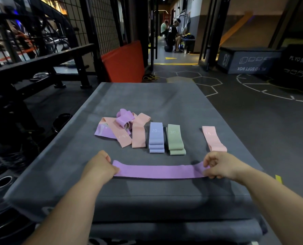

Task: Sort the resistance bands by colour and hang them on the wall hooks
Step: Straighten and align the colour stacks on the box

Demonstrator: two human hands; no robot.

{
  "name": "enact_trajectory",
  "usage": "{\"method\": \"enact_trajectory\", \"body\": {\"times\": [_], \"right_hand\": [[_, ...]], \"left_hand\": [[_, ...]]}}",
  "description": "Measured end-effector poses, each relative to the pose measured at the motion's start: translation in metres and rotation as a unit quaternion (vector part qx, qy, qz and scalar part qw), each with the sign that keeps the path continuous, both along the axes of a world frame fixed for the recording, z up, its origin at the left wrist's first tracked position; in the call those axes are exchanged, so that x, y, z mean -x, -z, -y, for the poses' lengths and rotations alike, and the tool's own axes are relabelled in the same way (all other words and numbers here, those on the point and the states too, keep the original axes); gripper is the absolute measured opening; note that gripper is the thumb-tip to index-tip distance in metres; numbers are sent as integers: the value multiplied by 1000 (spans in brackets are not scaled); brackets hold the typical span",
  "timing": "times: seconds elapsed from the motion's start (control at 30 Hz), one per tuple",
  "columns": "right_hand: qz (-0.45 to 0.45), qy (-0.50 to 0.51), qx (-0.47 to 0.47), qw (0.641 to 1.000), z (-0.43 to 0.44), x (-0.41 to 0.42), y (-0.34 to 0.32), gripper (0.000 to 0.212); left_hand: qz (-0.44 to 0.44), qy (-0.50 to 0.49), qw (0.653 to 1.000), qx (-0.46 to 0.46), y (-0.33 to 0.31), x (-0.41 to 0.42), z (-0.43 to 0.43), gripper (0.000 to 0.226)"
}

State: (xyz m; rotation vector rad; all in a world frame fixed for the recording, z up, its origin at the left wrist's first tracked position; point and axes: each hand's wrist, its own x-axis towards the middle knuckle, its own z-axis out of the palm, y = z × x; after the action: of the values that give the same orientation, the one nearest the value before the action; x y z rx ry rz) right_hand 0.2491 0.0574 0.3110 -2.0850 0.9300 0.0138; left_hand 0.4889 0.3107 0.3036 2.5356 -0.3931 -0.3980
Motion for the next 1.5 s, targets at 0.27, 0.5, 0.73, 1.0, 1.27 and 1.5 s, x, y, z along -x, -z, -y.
{"method": "enact_trajectory", "body": {"times": [0.27, 0.5, 0.73, 1.0, 1.27, 1.5], "right_hand": [[-74, -44, 92, 992, 1, -5, 3, 22], [-94, -62, 138, 984, 1, -5, 0, 20], [-27, 2, 198, 980, -12, -12, -7, 24], [120, -160, 119, 973, -59, -37, -3, 33], [182, -120, -67, 974, -77, -49, 0, 40], [209, -46, -78, 974, -67, -51, 2, 25]], "left_hand": [[31, 18, 997, -64, -3, 4, 3, 14], [66, 32, 994, -78, -3, 6, 7, 11], [37, 45, 996, 61, -3, 14, 17, 14], [45, 136, 980, 137, -15, 49, 41, 35], [19, 191, 964, 185, -11, 75, 59, 54], [115, 293, 946, 74, -6, 74, 56, 79]]}}
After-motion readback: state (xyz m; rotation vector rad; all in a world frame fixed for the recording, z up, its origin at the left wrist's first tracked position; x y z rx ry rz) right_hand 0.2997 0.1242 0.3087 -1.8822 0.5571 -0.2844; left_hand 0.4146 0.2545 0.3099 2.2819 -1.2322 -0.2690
